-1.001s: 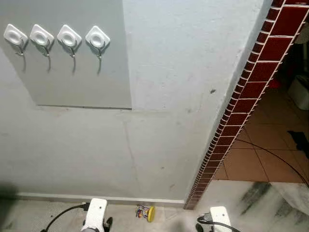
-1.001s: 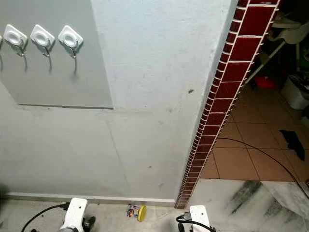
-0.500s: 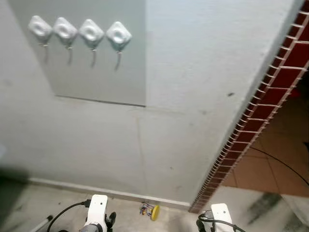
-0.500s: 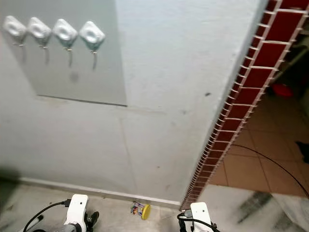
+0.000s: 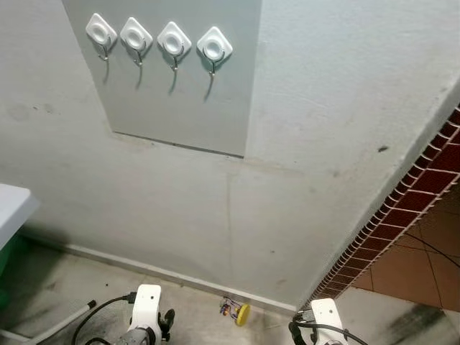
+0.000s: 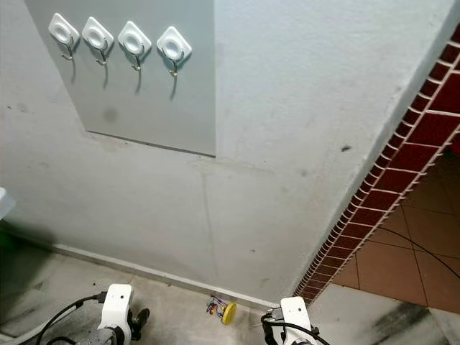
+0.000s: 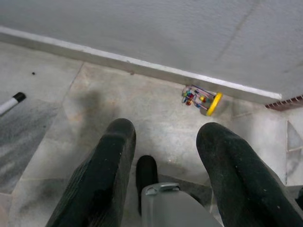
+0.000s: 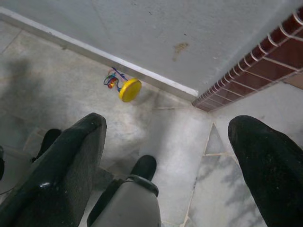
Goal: Hang keys on a hook
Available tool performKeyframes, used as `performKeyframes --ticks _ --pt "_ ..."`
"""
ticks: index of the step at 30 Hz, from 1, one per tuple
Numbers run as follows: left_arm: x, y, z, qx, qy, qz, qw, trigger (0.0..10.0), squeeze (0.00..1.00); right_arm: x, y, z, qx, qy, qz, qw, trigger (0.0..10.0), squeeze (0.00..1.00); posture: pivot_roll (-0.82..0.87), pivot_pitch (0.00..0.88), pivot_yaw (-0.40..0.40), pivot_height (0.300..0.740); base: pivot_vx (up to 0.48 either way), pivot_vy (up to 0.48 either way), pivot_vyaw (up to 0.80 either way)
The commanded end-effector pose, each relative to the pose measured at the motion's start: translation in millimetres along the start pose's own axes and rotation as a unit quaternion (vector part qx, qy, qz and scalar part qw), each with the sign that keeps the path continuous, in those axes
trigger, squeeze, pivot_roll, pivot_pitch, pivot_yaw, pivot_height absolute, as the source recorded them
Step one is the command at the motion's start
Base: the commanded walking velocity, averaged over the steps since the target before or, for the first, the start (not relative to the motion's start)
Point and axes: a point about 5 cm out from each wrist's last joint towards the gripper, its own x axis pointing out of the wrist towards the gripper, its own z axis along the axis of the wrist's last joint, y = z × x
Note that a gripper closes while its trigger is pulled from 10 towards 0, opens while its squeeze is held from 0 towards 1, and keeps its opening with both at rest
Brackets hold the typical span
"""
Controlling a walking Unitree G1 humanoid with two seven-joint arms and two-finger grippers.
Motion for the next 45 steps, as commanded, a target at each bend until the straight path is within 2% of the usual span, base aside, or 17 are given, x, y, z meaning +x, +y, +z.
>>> performKeyframes --ticks 1,9,21,33,37,45 --pt "0.3 1.8 2.3 -0.008 -0.005 0.007 1.000 10.0 0.00 -1.0 0.0 -1.6 0.002 -0.003 0.002 1.000 10.0 0.00 -0.01 0.033 -0.011 0.740 0.000 0.000 0.79" --pt "2.0 -3.8 6.6 -0.013 -0.015 -0.004 1.000 10.0 0.00 -0.8 0.4 0.7 0.009 -0.013 0.005 1.000 10.0 0.00 -0.01 0.041 -0.008 0.740 0.000 0.000 0.79" --pt "3.2 -6.4 12.3 0.005 -0.026 -0.013 1.000 10.0 0.00 -1.7 -0.5 -0.7 0.005 -0.013 0.004 1.000 10.0 0.00 -0.01 0.041 -0.009 0.740 0.000 0.000 0.79" --pt "3.4 -7.7 12.1 0.018 -0.024 -0.017 0.999 10.0 0.00 -1.8 -1.2 -0.9 0.003 -0.012 0.007 1.000 10.0 0.00 -0.01 0.024 -0.009 0.740 0.000 0.000 0.79" --pt "3.8 -13.6 12.9 0.025 -0.026 -0.044 0.998 10.0 0.00 -2.0 -1.9 -1.0 0.000 -0.011 0.009 1.000 10.0 0.00 -0.01 0.023 -0.013 0.740 0.000 0.000 0.79" --pt "2.7 -12.6 8.8 0.019 -0.022 -0.041 0.999 10.0 0.00 -2.7 -2.4 -2.8 0.001 -0.009 0.010 1.000 10.0 0.00 0.00 0.020 -0.015 0.740 0.000 0.000 0.79"
